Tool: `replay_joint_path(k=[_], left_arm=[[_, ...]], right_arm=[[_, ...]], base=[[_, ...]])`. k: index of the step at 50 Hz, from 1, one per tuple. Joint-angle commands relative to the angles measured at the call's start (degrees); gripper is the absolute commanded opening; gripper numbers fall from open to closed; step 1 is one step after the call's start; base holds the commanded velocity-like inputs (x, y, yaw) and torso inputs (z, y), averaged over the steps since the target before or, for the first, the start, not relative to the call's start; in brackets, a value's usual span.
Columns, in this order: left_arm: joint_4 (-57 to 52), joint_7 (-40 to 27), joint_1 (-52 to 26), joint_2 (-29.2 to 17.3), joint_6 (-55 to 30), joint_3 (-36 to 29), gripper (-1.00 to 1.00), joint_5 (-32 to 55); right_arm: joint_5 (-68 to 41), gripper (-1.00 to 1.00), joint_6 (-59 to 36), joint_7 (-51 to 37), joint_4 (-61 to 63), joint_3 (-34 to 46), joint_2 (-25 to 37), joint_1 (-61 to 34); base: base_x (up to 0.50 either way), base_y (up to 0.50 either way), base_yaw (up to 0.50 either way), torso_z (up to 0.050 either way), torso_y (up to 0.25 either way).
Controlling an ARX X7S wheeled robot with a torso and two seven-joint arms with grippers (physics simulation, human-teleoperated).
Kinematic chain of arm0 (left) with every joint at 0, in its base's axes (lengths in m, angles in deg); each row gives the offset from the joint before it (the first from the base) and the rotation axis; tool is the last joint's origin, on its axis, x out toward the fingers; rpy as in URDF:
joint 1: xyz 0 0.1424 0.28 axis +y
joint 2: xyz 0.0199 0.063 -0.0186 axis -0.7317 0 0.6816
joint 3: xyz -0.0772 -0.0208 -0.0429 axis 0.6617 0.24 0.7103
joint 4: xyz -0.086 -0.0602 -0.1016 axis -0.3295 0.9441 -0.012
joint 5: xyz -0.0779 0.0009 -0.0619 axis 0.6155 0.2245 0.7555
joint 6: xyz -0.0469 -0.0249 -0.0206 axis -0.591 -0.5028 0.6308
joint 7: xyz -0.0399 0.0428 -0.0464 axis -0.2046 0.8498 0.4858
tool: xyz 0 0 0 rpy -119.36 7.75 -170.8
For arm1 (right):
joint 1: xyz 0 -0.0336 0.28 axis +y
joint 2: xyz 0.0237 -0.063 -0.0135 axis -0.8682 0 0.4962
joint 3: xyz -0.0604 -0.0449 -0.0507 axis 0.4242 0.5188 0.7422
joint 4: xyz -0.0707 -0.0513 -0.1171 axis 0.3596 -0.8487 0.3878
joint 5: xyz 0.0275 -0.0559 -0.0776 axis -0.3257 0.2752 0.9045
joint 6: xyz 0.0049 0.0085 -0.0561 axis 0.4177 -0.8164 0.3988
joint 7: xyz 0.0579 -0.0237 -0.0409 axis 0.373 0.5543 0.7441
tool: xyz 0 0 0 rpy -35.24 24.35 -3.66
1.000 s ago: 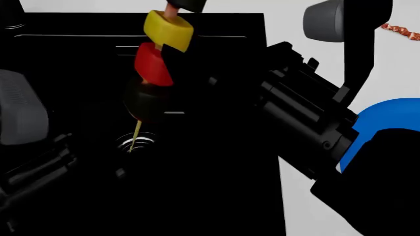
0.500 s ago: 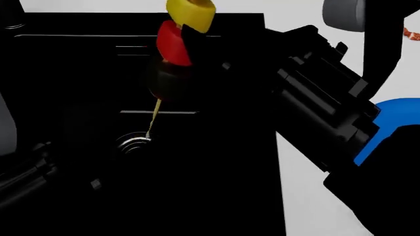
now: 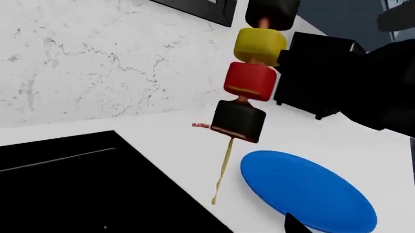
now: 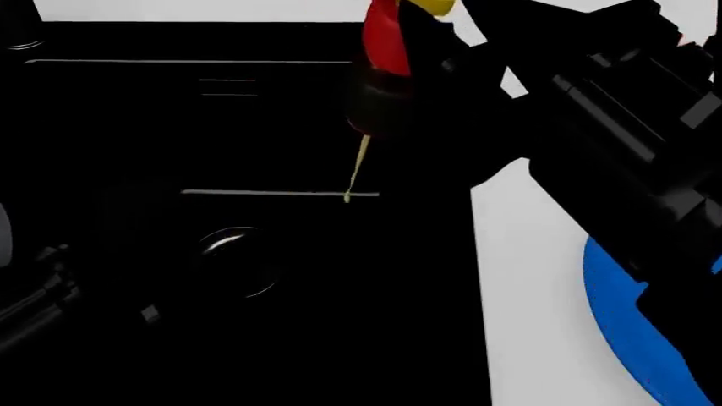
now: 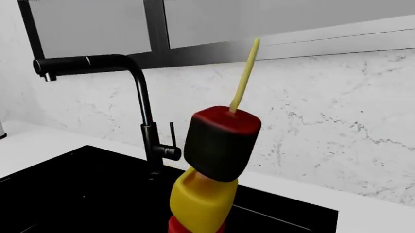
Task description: Pick the skewer from the sink and place it on the plate located on the counter
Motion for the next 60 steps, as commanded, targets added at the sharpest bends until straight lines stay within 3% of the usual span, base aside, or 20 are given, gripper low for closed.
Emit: replay_joint_path(k=[1, 10, 26, 46, 60], left_arm=[[-0.9, -1.1, 0.7, -1.2, 2.3, -1.2, 1.0, -1.1], [-0.7, -0.1, 1.8, -2.2, 5.0, -2.5, 1.0, -3.3], [0.5, 1.0, 2.2, -3.7, 8.2, -5.3, 1.0, -6.5], [3.2, 2.5, 2.6, -4.2, 11.8, -8.1, 1.0, -9.3], [5.4, 1.3, 2.2, -4.4, 14.0, -10.0, 1.0, -12.8]], right_arm=[[-12.1, -1.0, -4.6, -17.0, -1.2, 2.8, 3.4, -6.8], [-30.9, -1.0, -0.2, -37.5, -7.8, 16.1, 11.6, -14.1], [-40.6, -1.0, -0.2, -47.1, -23.3, 33.4, 16.5, -26.0], [-40.5, -1.0, -8.8, -44.5, -45.8, 50.0, 15.9, -41.7], [-37.6, -1.0, -8.2, -38.2, -48.0, 60.7, 19.1, -44.5]], base=[[0.0, 0.0, 0.0, 0.0, 0.0], [0.0, 0.0, 0.0, 0.0, 0.0], [0.0, 0.0, 0.0, 0.0, 0.001], [0.0, 0.0, 0.0, 0.0, 0.001], [0.0, 0.0, 0.0, 0.0, 0.0]])
